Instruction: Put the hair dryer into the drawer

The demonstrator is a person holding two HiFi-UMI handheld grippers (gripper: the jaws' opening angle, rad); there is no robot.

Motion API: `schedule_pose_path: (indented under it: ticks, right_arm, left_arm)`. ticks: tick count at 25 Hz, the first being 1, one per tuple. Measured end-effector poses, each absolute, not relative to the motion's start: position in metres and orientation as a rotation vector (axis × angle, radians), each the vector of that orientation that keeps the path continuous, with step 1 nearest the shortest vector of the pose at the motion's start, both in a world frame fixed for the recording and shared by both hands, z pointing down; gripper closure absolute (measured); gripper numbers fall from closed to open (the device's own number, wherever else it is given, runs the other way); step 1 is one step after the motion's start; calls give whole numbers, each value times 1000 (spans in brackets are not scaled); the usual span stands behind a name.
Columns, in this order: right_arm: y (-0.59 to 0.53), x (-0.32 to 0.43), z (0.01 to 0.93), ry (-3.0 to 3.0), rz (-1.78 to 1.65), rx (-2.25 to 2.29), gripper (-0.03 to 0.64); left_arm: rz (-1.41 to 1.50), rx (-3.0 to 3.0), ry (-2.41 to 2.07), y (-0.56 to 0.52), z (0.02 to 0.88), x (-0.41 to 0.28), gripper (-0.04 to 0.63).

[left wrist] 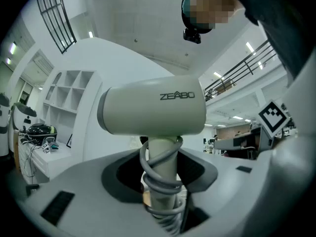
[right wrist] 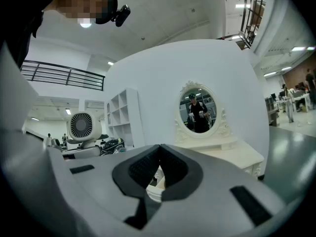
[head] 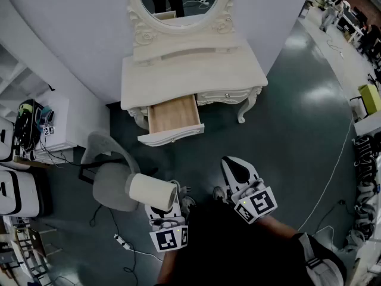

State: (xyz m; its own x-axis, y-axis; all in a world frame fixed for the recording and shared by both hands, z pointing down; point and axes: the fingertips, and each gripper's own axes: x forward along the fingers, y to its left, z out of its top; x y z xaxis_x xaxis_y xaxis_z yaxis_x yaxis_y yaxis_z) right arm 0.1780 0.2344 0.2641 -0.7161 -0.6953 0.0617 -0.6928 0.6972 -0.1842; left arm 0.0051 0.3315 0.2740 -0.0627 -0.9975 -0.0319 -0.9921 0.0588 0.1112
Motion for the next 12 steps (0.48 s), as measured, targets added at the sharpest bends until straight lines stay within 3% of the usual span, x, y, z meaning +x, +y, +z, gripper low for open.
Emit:
schedule_pose_path:
  ticks: [12]
  right_arm:
    - [234,173,265,2890,-290,-1172,586]
  left_arm:
    - [-167,2115,-2252,331,274,1,399]
